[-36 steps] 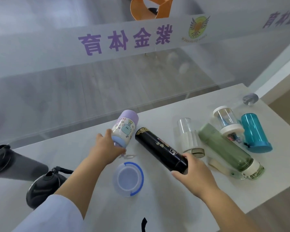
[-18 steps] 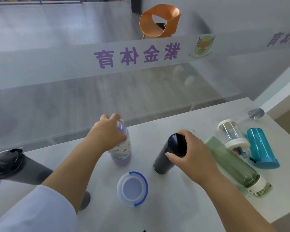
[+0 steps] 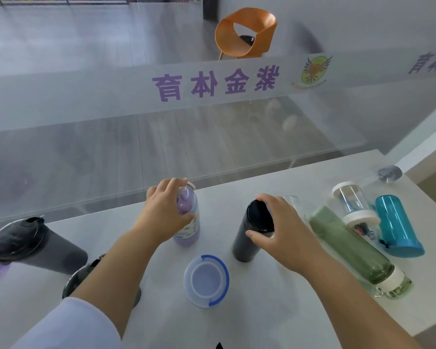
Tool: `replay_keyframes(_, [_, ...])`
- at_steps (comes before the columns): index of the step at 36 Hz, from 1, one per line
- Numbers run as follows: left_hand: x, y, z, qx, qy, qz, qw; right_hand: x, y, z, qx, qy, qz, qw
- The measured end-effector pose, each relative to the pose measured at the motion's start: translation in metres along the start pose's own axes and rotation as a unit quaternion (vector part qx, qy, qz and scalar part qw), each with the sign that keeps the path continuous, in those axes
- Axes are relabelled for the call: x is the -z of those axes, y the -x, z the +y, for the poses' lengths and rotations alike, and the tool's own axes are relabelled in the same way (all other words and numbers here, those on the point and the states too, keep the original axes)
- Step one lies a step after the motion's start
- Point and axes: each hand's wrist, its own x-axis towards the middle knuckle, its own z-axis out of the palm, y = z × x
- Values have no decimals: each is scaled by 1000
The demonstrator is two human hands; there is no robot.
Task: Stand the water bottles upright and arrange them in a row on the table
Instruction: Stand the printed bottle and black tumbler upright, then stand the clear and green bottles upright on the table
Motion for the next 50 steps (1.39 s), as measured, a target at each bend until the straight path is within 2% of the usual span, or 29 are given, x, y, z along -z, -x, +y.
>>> replay_keyframes(8, [20,2,21,1,-73,-44,996,14,2,-10,2,44,-32,999])
replay_keyframes(12, [41,12,45,-61,-74,-17,995,30,13,-14,18,40,29,999])
replay_keyframes(17, [59,33,82,-146,-90,26,985,53,39,-9,-34,28,73,996])
replay_keyframes(22, [58,48,112,-198,-124,33,972,69,64,8,-103,57,40,992])
replay_keyframes(31, [7,58,186,-254,-175,-33,951,100,105,76,-232,51,-63,969])
replay_keyframes(38, [-71,44,219,-189,-184,-80,961,125,107,158,-232,89,-123,961])
replay_keyframes(47, [-179,27,223,-32,-160,-140,977,140,96,244,-207,153,-95,962])
replay_keyframes(50, [-209,27,221,10,-151,-138,979,133,95,261,-205,153,-125,958])
